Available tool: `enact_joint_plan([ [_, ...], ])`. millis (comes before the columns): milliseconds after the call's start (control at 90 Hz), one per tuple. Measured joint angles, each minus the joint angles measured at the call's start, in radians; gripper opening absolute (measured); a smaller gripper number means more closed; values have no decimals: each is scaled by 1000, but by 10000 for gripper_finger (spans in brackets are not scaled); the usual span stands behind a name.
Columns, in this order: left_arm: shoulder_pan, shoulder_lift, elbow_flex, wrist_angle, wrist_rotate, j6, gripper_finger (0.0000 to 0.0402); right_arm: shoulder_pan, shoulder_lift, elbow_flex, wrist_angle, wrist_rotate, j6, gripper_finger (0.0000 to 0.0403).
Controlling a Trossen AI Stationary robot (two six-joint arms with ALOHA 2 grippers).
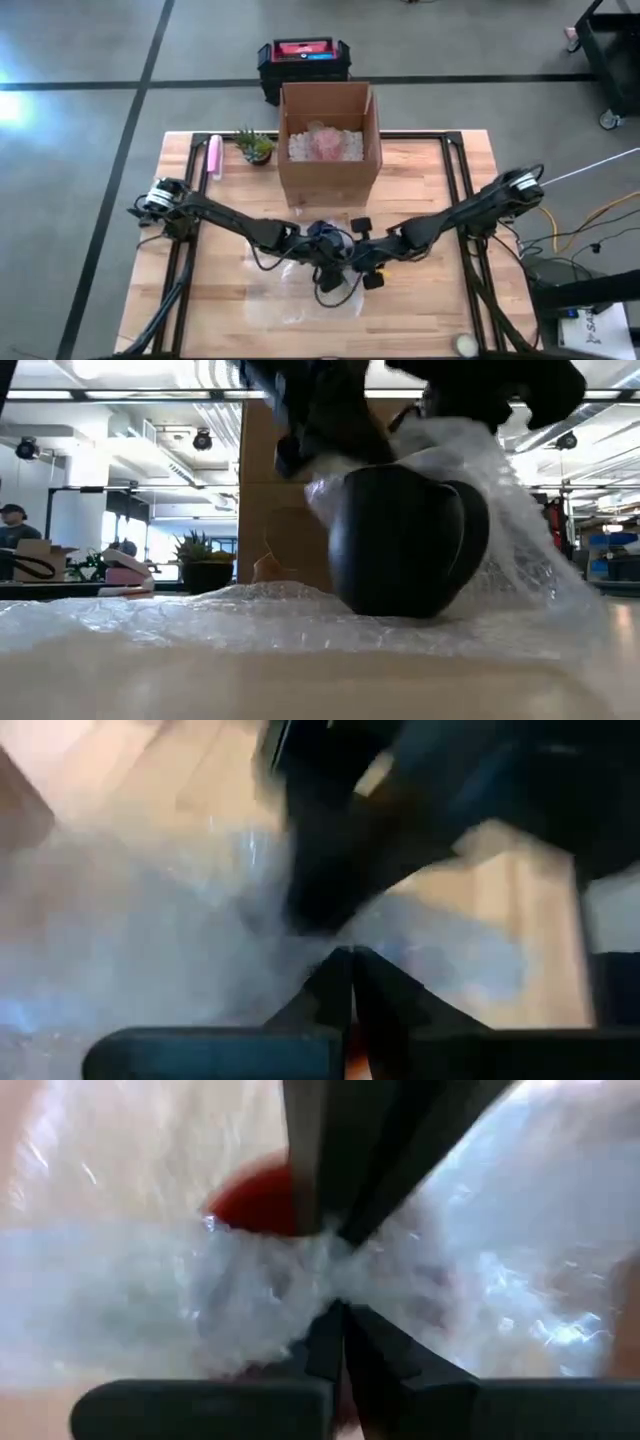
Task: Wrap mug
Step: Wrap the black mug with the bubble wrap
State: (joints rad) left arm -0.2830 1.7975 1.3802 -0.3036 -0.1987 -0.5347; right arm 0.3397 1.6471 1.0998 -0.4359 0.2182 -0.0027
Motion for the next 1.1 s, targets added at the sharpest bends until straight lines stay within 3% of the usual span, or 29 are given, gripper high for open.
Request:
enact_joint_plan([
  [133, -11, -17, 70, -217, -31, 2, 0, 0, 38, 37, -44, -10, -14, 0],
  [211, -18, -31, 87, -339, -119, -7, 0, 0, 40, 50, -38, -16, -22, 0],
  [378, -18, -50, 19, -486, -208, -97, 0, 0, 29, 52, -39, -16, -27, 0],
  [489, -15, -50, -68, -366, -261, -111, 0, 0, 26, 52, -35, -16, -28, 0],
  [722, 10, -50, -236, 233, -206, 53, 0, 0, 26, 52, -26, -17, -35, 0],
  [1100, -22, -15, -237, 346, -71, 60, 0, 0, 26, 43, 4, -15, -35, 0],
])
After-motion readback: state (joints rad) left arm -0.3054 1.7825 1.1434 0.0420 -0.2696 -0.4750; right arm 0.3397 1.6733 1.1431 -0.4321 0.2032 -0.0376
